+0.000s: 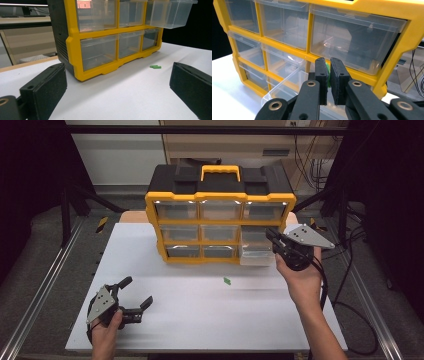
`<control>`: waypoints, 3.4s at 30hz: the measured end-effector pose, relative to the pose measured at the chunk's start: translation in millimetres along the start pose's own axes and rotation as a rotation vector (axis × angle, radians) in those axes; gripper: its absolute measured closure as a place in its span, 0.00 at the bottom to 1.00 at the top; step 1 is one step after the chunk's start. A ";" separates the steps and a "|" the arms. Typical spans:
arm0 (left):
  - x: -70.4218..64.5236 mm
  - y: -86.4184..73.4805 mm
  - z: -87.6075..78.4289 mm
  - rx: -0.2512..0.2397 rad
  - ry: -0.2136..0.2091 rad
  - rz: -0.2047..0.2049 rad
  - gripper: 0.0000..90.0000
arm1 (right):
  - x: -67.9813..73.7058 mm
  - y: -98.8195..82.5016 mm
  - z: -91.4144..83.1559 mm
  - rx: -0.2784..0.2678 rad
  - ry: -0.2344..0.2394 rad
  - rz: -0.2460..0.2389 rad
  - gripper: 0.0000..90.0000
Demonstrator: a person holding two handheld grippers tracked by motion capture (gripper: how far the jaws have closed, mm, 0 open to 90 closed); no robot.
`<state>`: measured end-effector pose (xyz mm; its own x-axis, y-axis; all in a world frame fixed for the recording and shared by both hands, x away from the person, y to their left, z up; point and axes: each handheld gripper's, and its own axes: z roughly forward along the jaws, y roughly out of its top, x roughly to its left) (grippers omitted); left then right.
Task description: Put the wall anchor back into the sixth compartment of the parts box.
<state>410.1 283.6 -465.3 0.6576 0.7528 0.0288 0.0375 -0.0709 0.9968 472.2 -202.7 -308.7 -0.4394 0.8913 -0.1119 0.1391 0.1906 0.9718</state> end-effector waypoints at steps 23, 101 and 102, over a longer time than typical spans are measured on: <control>-0.1 -0.4 0.7 0.003 0.001 0.000 0.01 | 13.4 4.0 3.4 -0.003 0.016 -0.017 0.54; -2.1 -1.3 4.6 0.019 -0.010 0.013 0.01 | 138.8 -65.4 38.0 0.256 0.268 -0.286 0.15; -2.8 -1.1 4.6 0.019 -0.011 0.013 0.01 | 139.1 -66.6 39.4 0.266 0.265 -0.283 0.15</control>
<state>411.7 278.6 -466.9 0.6664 0.7445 0.0412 0.0428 -0.0933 0.9947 436.8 -75.3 -397.1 -0.6997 0.6598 -0.2740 0.1888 0.5406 0.8198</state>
